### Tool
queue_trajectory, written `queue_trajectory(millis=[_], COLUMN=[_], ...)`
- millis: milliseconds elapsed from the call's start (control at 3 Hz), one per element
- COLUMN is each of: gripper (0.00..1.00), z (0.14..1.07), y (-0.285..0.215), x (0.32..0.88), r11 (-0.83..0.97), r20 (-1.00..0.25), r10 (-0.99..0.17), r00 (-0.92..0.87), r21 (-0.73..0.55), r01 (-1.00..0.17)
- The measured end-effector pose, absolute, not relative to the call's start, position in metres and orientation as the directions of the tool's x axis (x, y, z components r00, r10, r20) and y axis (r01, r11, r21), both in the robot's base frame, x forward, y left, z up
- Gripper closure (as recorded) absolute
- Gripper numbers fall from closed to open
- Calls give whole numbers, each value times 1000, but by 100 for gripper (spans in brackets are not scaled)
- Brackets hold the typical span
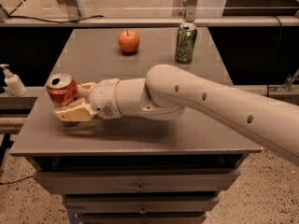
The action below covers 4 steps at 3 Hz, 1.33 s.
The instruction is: Knock coke can over
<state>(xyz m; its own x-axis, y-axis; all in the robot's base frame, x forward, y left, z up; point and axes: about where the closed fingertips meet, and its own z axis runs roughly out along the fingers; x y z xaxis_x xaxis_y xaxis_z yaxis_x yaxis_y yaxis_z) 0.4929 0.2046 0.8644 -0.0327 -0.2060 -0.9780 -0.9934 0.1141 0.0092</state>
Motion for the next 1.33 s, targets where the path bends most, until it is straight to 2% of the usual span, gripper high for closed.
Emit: queue_trajectory(millis=[333,667,1333], gripper=[87,100,100], z=[880,906,929], y=[177,145,103], x=[502,512,528], r11=[148,150,60], r20=[-972,-946,-784], r10=[-235,-323,-612], r00=[-22,31,105], r21=[-13,-83,-178], r01=[-989,-985,-982])
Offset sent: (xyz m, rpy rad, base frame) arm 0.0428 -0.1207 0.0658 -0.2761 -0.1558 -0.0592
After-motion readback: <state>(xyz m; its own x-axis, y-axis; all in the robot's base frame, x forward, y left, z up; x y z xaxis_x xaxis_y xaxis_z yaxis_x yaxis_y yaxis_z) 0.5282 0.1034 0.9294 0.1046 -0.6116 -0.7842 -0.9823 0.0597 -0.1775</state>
